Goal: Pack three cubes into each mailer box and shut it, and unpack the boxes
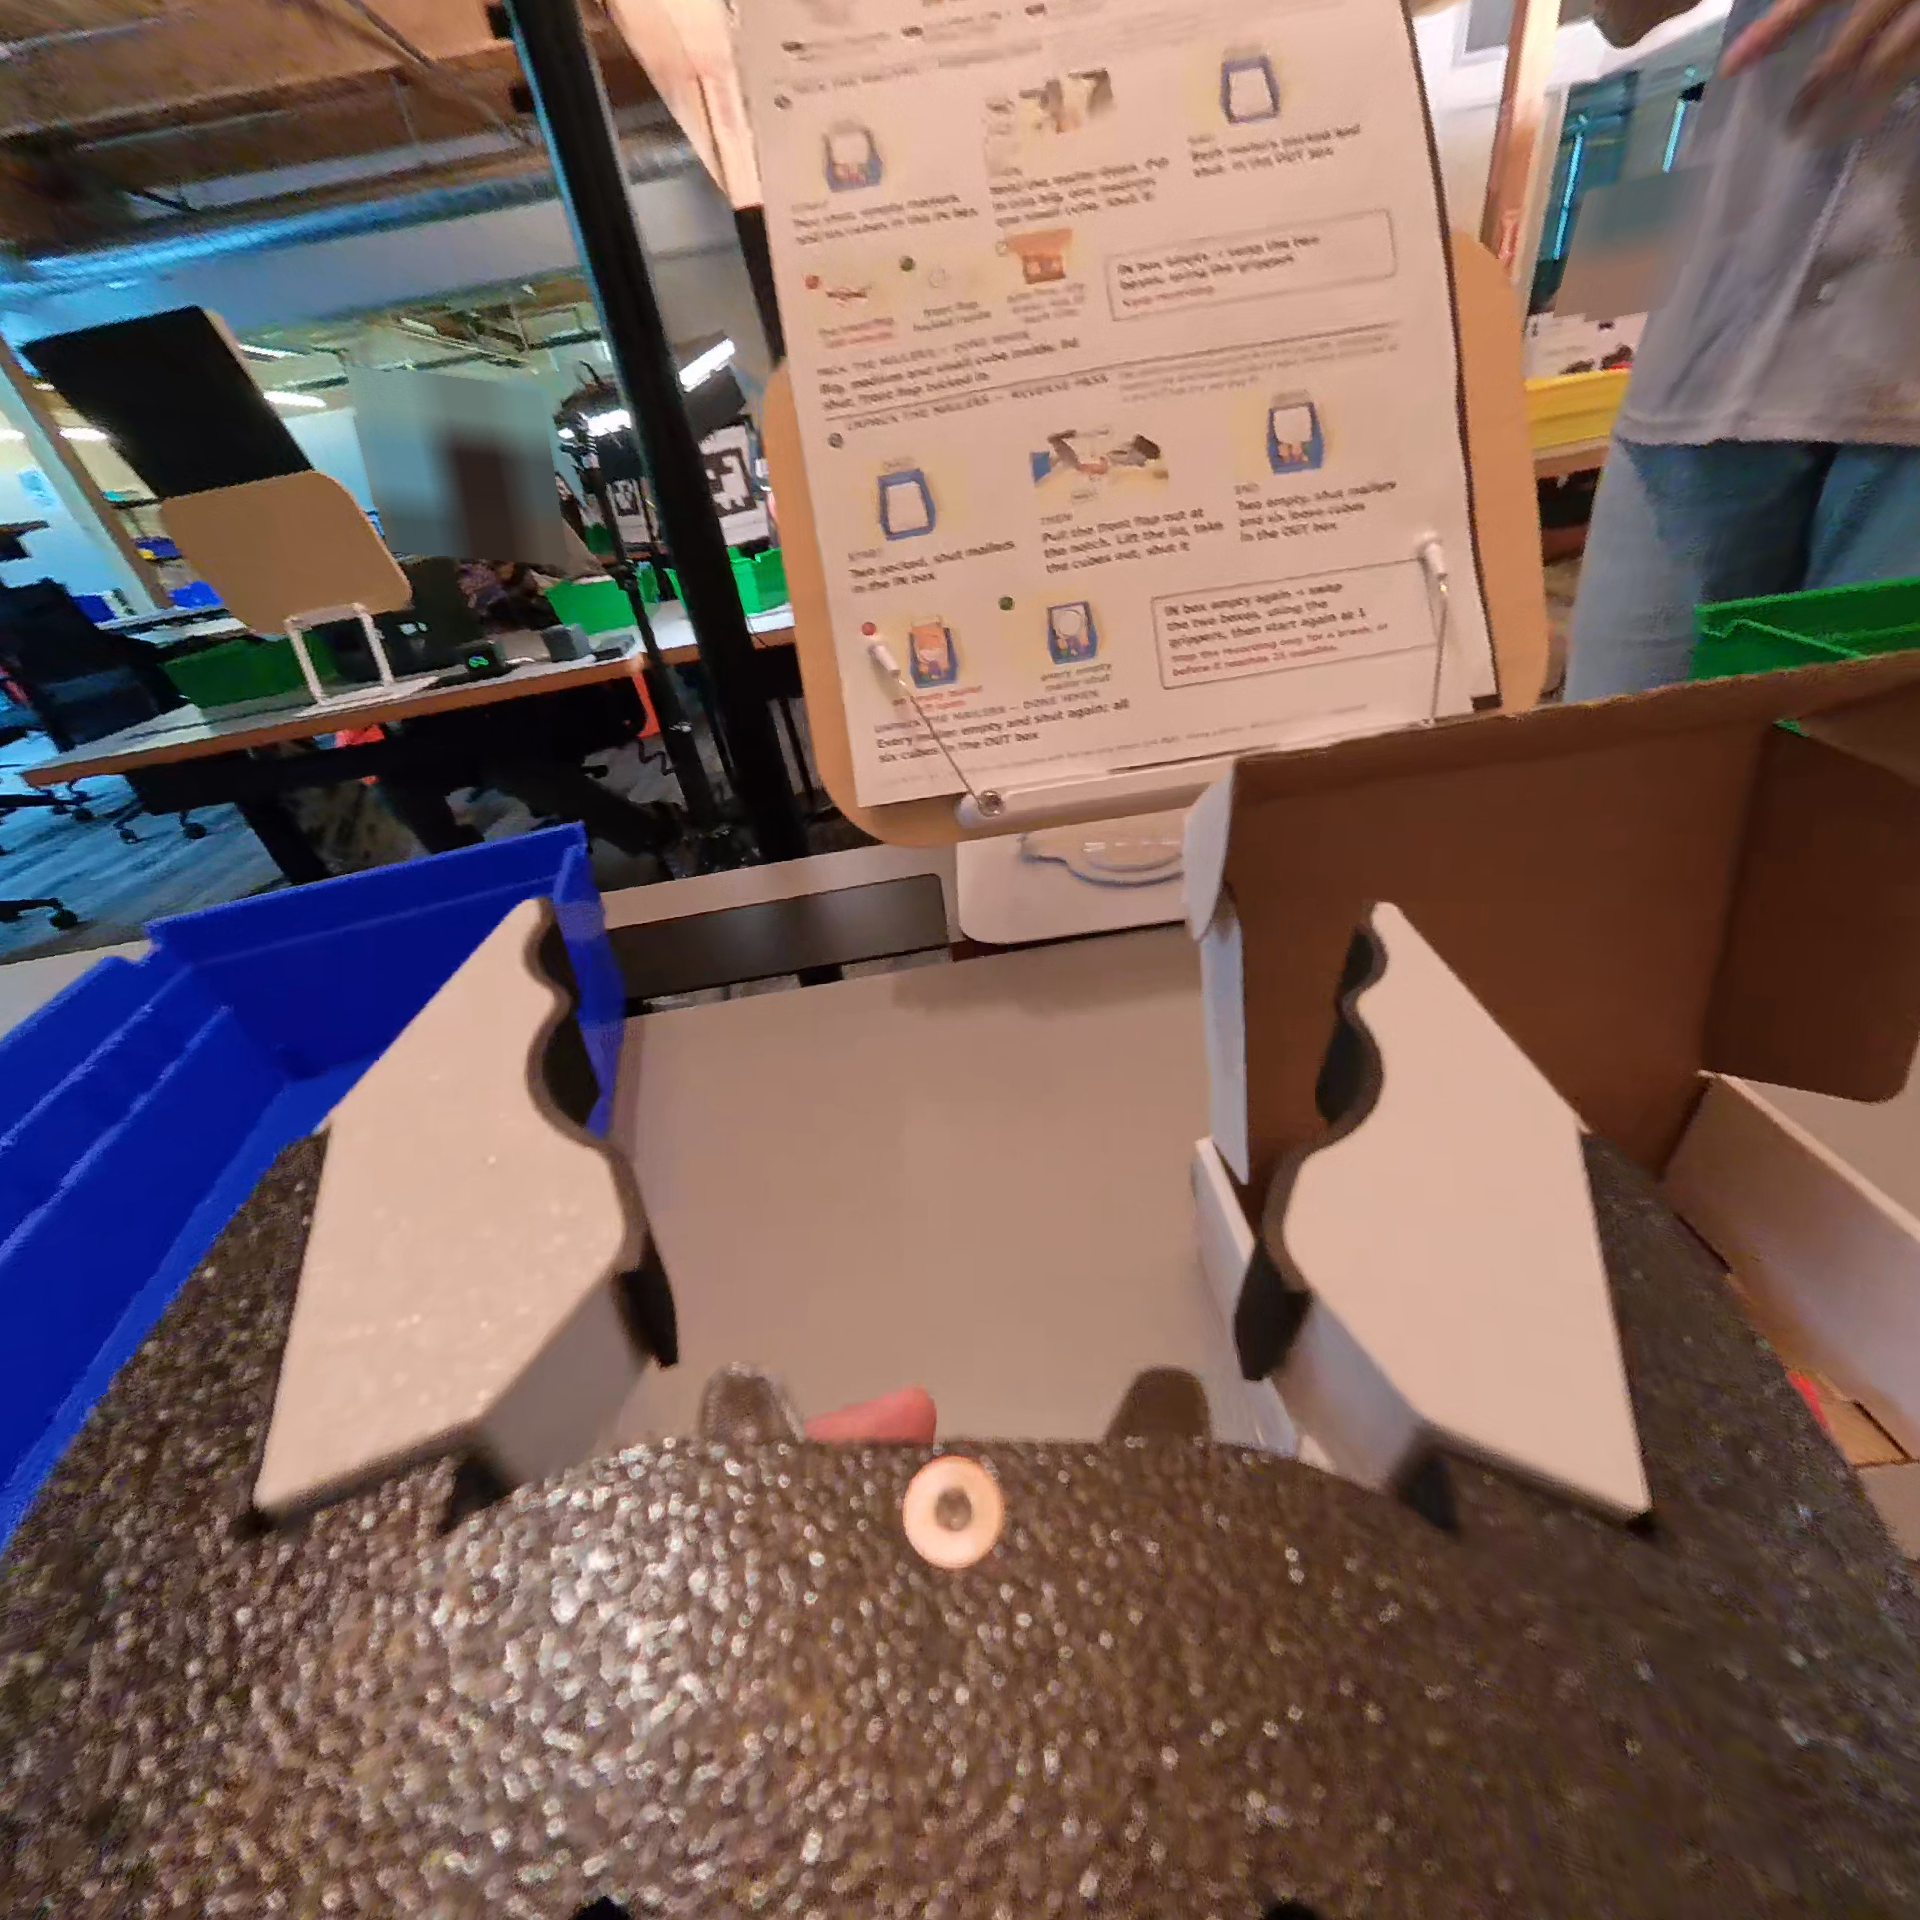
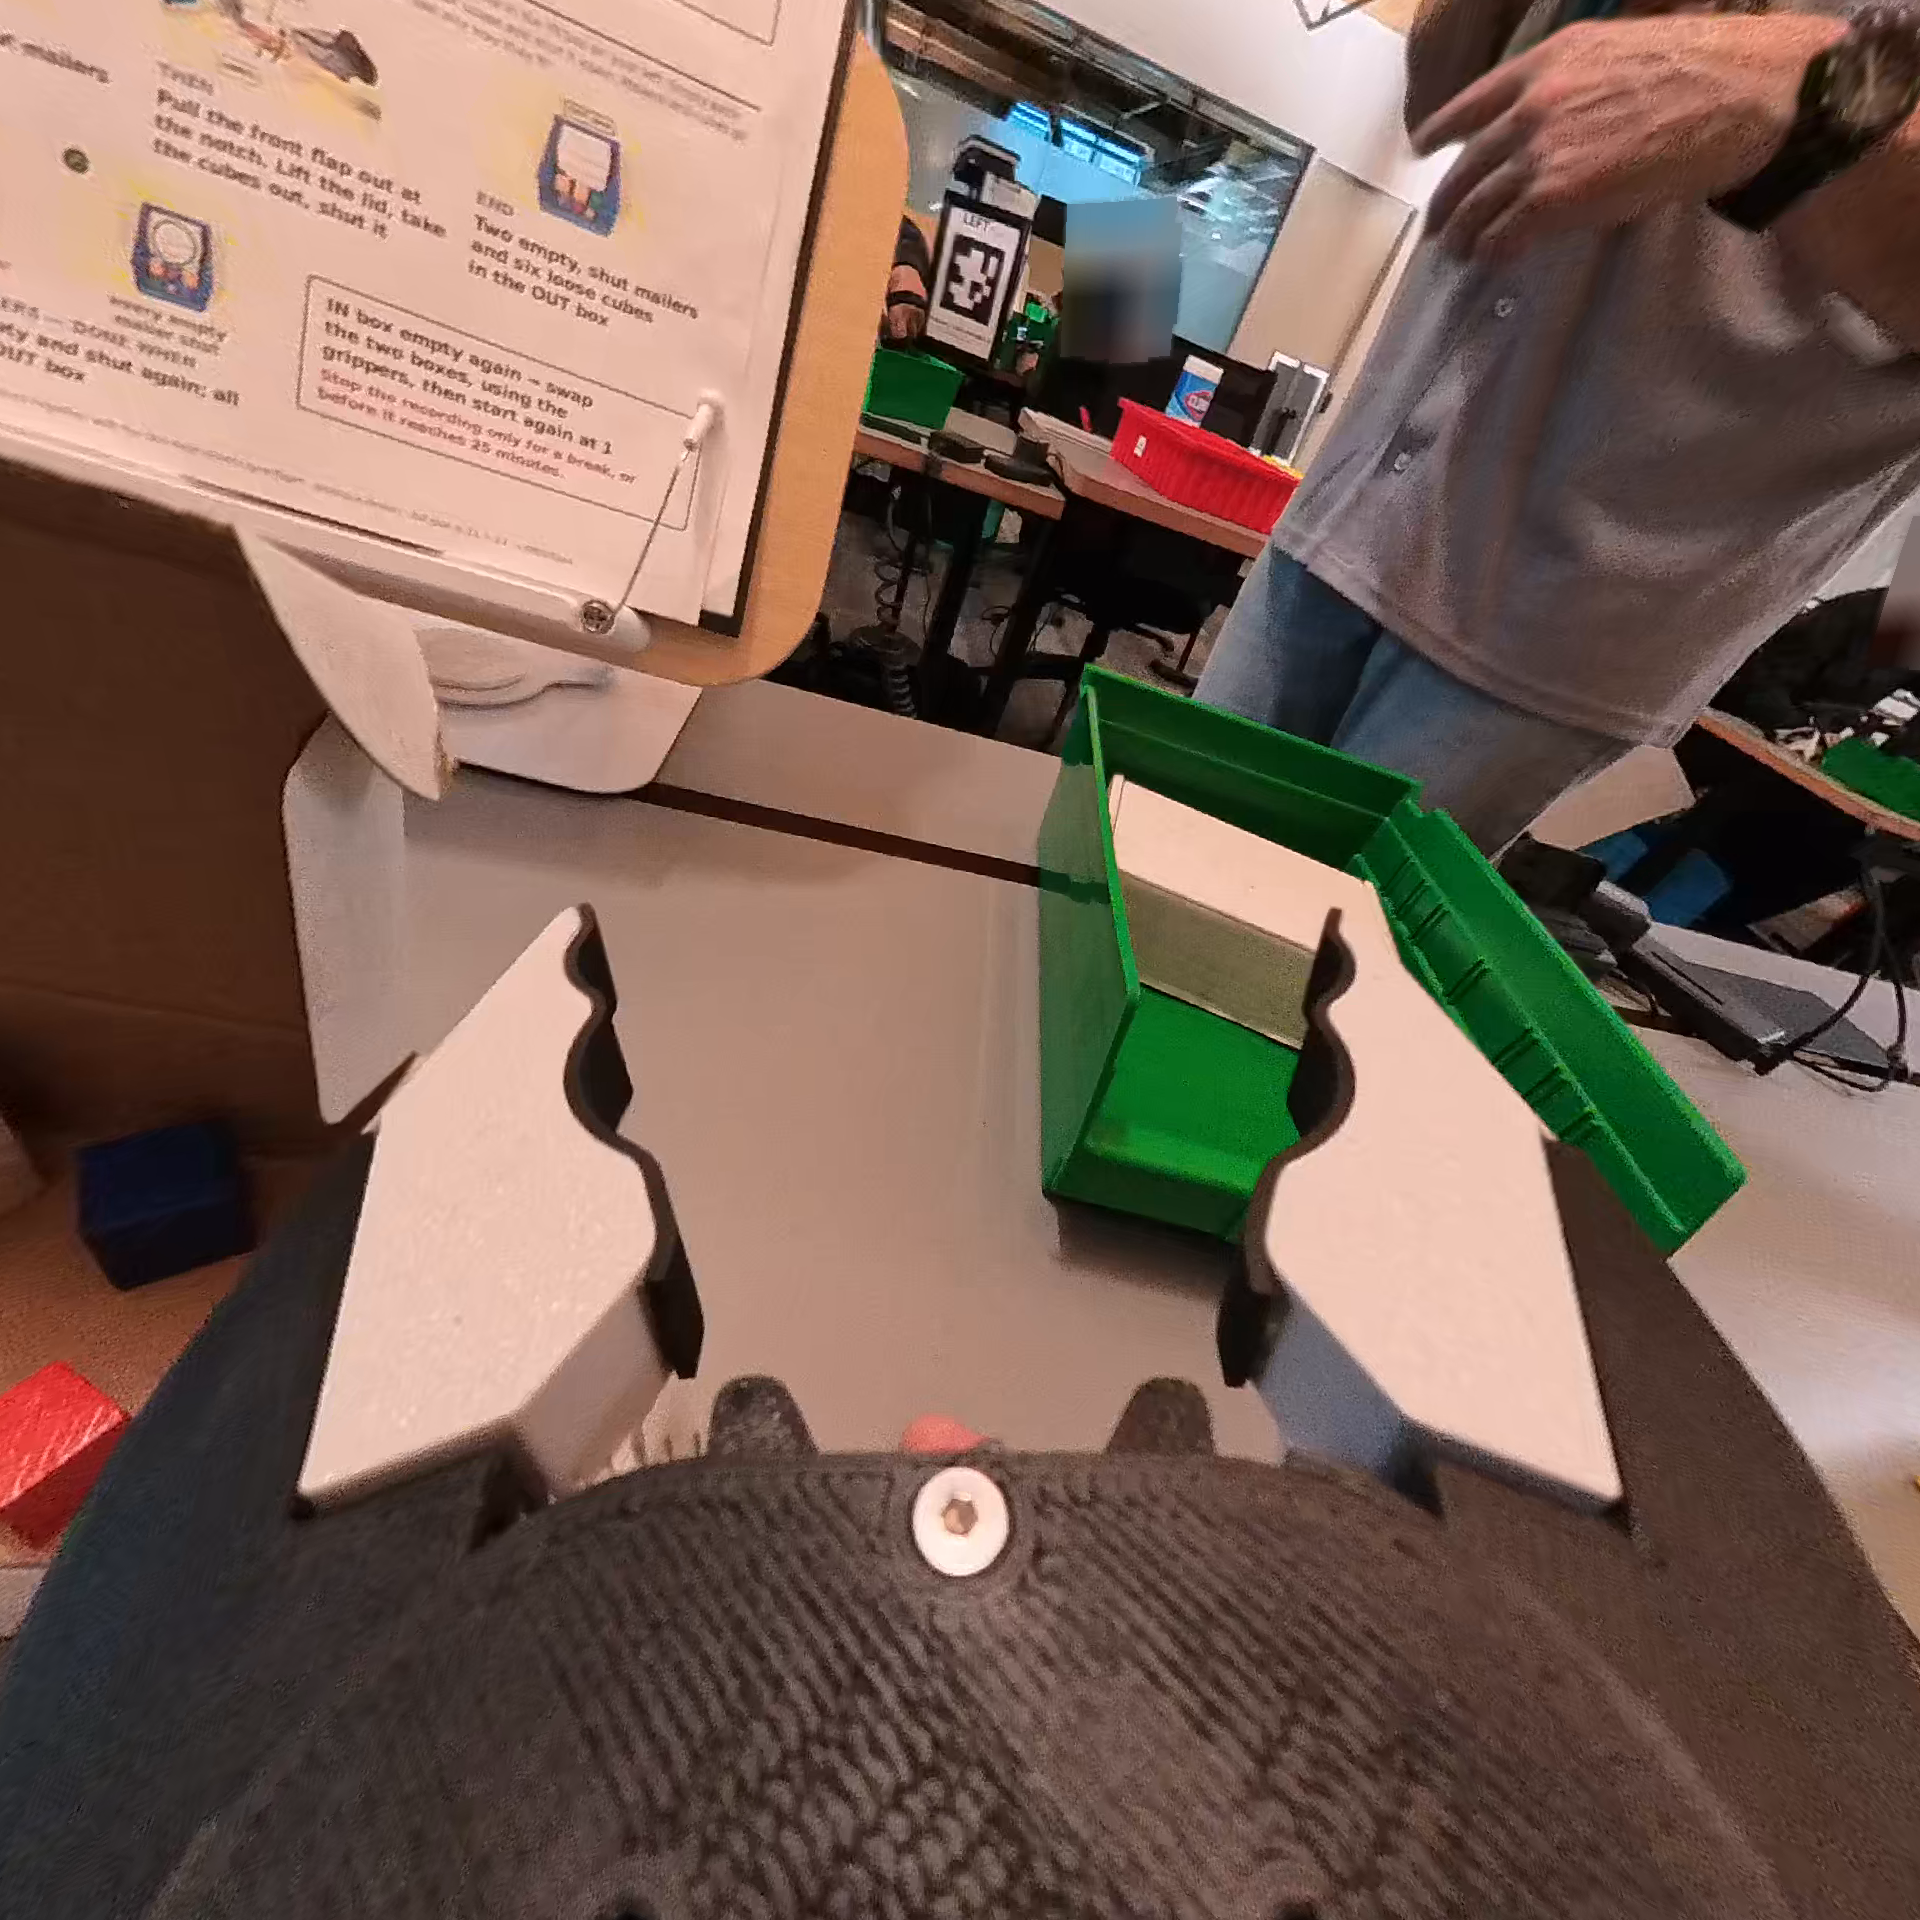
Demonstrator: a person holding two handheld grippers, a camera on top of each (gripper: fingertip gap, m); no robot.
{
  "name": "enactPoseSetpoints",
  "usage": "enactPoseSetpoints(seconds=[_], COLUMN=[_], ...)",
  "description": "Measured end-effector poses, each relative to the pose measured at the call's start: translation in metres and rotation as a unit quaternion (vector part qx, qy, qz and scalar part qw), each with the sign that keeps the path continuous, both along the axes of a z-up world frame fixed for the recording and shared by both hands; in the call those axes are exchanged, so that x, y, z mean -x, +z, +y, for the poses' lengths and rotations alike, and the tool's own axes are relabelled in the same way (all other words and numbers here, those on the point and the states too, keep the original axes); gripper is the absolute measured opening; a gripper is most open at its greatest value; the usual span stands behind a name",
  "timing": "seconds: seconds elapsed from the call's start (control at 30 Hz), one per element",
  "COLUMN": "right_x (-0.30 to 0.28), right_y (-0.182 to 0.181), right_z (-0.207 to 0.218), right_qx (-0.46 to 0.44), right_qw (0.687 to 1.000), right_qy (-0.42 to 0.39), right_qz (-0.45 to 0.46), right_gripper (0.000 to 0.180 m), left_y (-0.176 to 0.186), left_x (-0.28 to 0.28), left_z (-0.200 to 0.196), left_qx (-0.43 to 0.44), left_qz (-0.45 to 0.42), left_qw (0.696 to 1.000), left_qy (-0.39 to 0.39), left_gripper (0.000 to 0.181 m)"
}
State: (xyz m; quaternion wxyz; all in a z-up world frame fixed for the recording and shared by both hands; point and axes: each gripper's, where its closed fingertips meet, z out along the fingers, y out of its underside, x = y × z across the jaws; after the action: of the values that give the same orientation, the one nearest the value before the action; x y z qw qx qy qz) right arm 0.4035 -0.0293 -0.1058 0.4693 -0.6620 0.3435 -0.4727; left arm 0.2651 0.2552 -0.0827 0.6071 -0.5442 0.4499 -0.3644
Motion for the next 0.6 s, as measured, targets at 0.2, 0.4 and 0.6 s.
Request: enactPoseSetpoints(seconds=[0.2,0.4,0.6], right_x=[-0.001,0.001,0.011], right_y=[0.001,-0.008,-0.036], right_z=[0.009,0.015,0.022], right_qx=[0.004,0.014,0.02], right_qw=[1.0,1.0,0.998], right_qy=[0.007,0.011,0.023], right_qz=[0.003,0.015,0.054], right_gripper=[0.13,0.128,0.126], left_y=[-0.011,-0.017,-0.016], left_x=[0.003,0.007,0.014], left_z=[0.005,-0.008,-0.036], left_qx=[-0.003,0.004,0.016], left_qz=[0.018,0.023,0.005], left_qw=[1.0,0.999,0.997], left_qy=[-0.001,-0.029,-0.07], left_gripper=[0.141,0.14,0.14])
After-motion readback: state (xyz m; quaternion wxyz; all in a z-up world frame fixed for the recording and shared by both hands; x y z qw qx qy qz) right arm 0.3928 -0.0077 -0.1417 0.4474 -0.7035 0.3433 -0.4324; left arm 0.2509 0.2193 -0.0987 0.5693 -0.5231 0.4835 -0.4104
